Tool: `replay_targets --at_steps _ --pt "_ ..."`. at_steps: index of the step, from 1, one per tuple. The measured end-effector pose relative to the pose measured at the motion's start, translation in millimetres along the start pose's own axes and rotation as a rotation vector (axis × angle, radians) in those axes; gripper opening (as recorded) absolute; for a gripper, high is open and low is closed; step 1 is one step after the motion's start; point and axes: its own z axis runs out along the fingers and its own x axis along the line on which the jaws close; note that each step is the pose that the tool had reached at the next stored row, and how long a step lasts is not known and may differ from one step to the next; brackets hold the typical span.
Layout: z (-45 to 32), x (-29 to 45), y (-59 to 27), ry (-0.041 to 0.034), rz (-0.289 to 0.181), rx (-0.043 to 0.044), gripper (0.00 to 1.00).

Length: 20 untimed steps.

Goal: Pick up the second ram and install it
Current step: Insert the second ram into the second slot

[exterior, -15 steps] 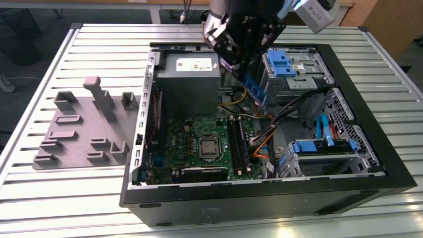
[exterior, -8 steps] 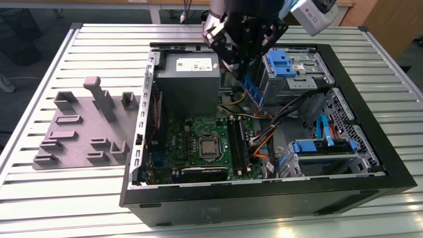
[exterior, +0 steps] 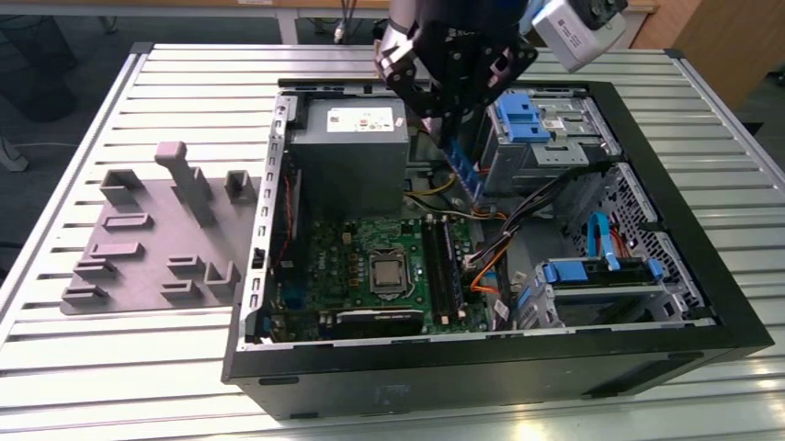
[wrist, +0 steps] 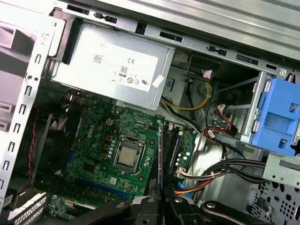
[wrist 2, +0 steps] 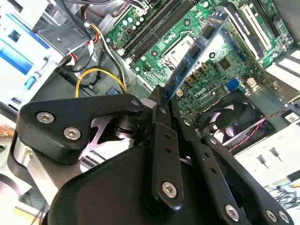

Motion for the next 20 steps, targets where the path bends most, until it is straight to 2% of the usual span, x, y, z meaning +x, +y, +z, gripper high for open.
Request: replay_targets --at_steps 17,20 --pt "1.0 -0.2 0.7 -0.0016 0.219 0.0022 0.14" --pt "1.1 -0.2 0.8 -0.0017 0.232 0.0023 0.14"
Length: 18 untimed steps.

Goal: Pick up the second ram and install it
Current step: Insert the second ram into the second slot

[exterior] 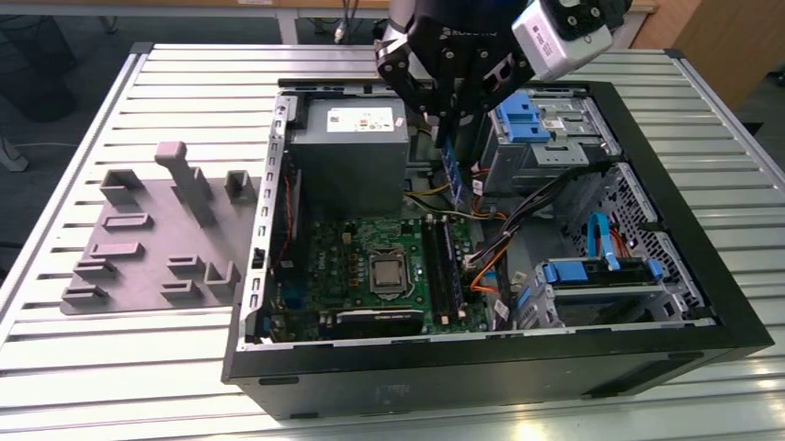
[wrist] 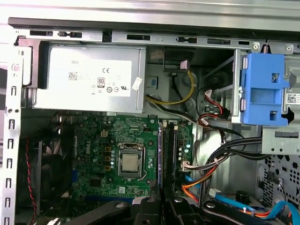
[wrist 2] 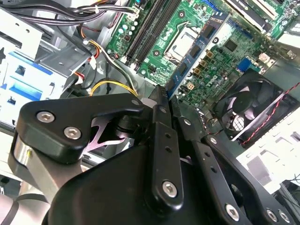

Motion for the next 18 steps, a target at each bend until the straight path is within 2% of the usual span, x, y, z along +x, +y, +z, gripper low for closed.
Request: replay_targets --at_steps 8,18 --pt "0.6 -0.1 0.1 -0.0001 0.0 -0.0001 0.14" --pt "9.5 -1.1 -0.1 0.0005 0.0 0.0 0.14"
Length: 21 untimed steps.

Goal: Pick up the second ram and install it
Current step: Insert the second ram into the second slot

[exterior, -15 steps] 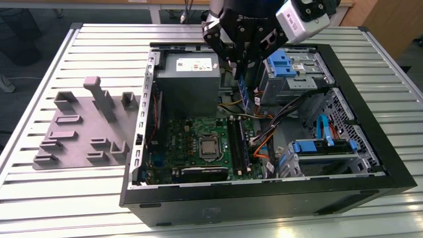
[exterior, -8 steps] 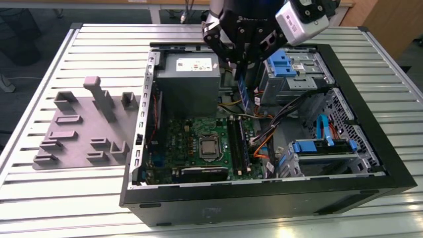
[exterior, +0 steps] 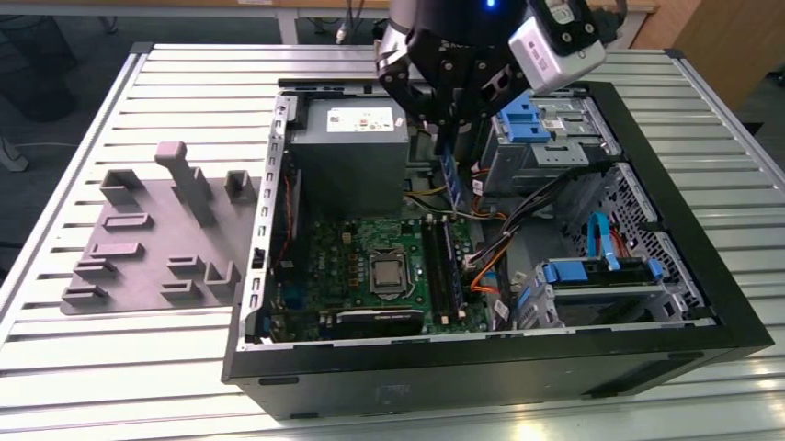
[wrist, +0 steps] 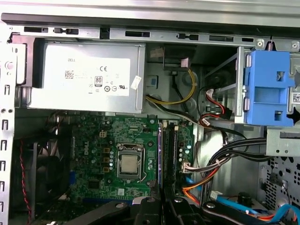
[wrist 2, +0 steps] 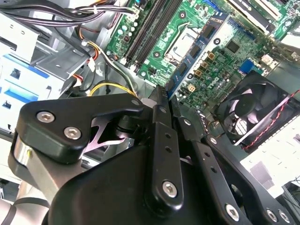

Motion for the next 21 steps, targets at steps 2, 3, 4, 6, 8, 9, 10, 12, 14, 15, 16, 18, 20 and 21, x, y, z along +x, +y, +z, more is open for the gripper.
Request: replay_targets --at_steps 2,3,4,6,8,9,10,12,14,15,16,18,20,21 --pt "0.4 -1.5 -0.1 0.0 0.0 0.0 0.14" --pt "0.6 -2.3 -0.1 0.0 0.0 -0.0001 0.14" --pt "0.9 -2.9 -0.1 0.0 0.0 -0.0001 0.14" --pt "2.1 -3.9 -0.1 0.0004 0.0 -0.0001 0.14" --pt "3.7 -4.3 -0.1 0.0008 0.0 -0.0001 0.14" --pt "4.5 -4.4 -0.1 0.0011 0.0 -0.0001 0.14" --pt "5.2 -4.6 -0.2 0.0015 0.0 -0.0001 0.14" --pt "6.5 -4.8 -0.2 0.0026 0.0 -0.0001 0.14" --pt "7.8 -4.9 -0.2 0.0044 0.0 -0.0002 0.14" --pt "8.6 -5.0 -0.2 0.0054 0.0 -0.0003 0.14" --pt "9.4 -5.2 -0.2 0.0063 0.0 -0.0005 0.14" --pt "11.2 -5.4 -0.2 0.0075 0.0 -0.0006 0.14" --pt "12.9 -5.6 -0.2 0.0083 0.0 -0.0008 0.14" --pt "13.6 -5.7 -0.3 0.0086 0.0 -0.001 0.14"
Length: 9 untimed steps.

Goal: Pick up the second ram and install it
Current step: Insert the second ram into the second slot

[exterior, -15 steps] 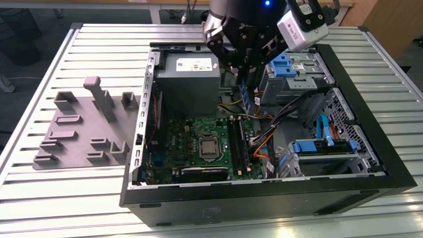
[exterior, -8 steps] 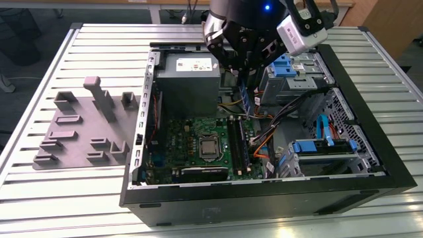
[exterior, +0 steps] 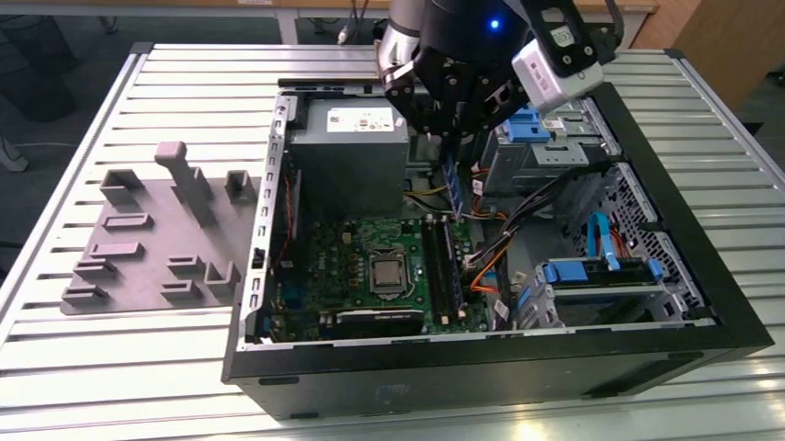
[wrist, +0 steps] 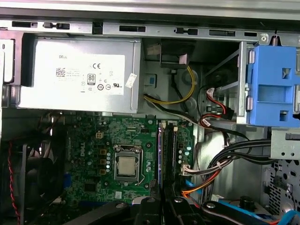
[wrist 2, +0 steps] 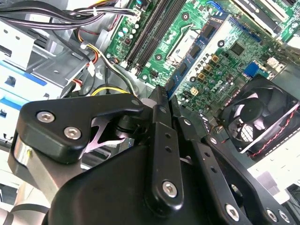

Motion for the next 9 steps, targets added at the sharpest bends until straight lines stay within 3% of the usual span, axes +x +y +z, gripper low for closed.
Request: replay_targets --at_steps 9 --pt "6.4 -0.8 -0.1 0.0012 0.0 -0.0043 0.14"
